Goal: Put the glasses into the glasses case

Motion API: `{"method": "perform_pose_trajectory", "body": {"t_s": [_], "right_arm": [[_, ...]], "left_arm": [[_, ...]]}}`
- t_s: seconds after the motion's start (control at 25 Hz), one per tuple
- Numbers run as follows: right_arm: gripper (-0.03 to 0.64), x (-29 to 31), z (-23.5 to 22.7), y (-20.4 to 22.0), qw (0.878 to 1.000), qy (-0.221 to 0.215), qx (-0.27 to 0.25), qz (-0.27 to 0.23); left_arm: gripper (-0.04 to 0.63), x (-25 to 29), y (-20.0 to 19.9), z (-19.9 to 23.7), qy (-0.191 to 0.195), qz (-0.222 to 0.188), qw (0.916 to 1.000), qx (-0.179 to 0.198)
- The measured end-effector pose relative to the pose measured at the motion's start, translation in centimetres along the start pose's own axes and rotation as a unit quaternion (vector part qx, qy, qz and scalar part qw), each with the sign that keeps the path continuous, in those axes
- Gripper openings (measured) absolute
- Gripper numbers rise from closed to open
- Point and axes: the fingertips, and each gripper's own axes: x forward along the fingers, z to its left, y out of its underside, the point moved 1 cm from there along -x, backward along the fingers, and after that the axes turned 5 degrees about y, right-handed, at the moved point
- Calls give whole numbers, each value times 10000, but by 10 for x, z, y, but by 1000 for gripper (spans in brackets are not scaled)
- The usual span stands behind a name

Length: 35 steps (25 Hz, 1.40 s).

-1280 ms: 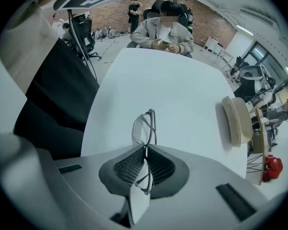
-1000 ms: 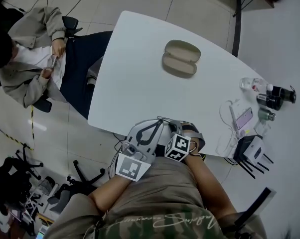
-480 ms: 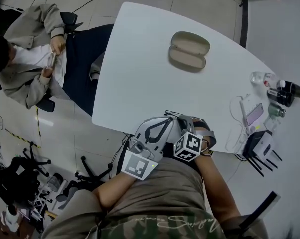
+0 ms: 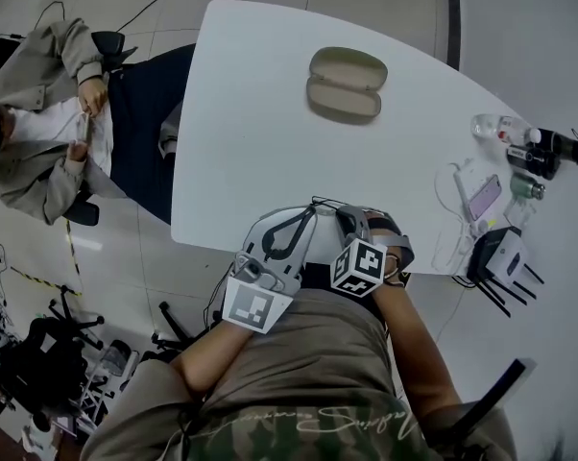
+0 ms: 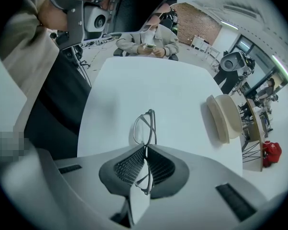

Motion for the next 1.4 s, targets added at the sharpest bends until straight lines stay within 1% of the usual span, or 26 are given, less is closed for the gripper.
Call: {"method": "perform_pose_trajectory", "body": {"t_s": [0.12,0.28,0.32,0.44,0.48,0.64,0.84,0.96,1.12,1.28,1.4], "right_arm": [[31,-1,-2,-3,10000,-10,-24,4],[31,-3,-5,-9,9999,22,-125,-20],[31,-3,-6,-10,9999,23,-130,-21],[31,-5,-9,-12,9999,10,-122,-13],[31,-7,-9,-13,9999,14,-119,-14],[31,-21,-13,-23,9998,87,-156,-44],[31,-33,-13,-31,9997,143,-177,-107],[31,-36,-11,-28,9996,140,-202,-127],[31,-36,-13,-24,9993,168,-289,-157],[31,-41,-12,-18,9993,111,-276,-210],[31,-44,-15,-10,9993,61,-257,-254]], "left_arm": [[6,0,-1,4,20,-31,10000,20],[6,1,-14,8,-56,-443,9990,59],[6,3,-19,9,-61,-436,9990,65],[6,15,-41,17,-36,-32,10000,77],[6,17,-46,19,-49,2,9999,132],[6,26,-59,31,-103,-188,9985,494],[6,37,-65,41,-211,-205,9968,742],[6,45,-65,37,-227,-262,9951,931],[6,51,-63,28,-201,-195,9932,1126],[6,54,-67,13,-124,-245,9925,1194],[6,60,-73,7,-207,-284,9912,1277]]}}
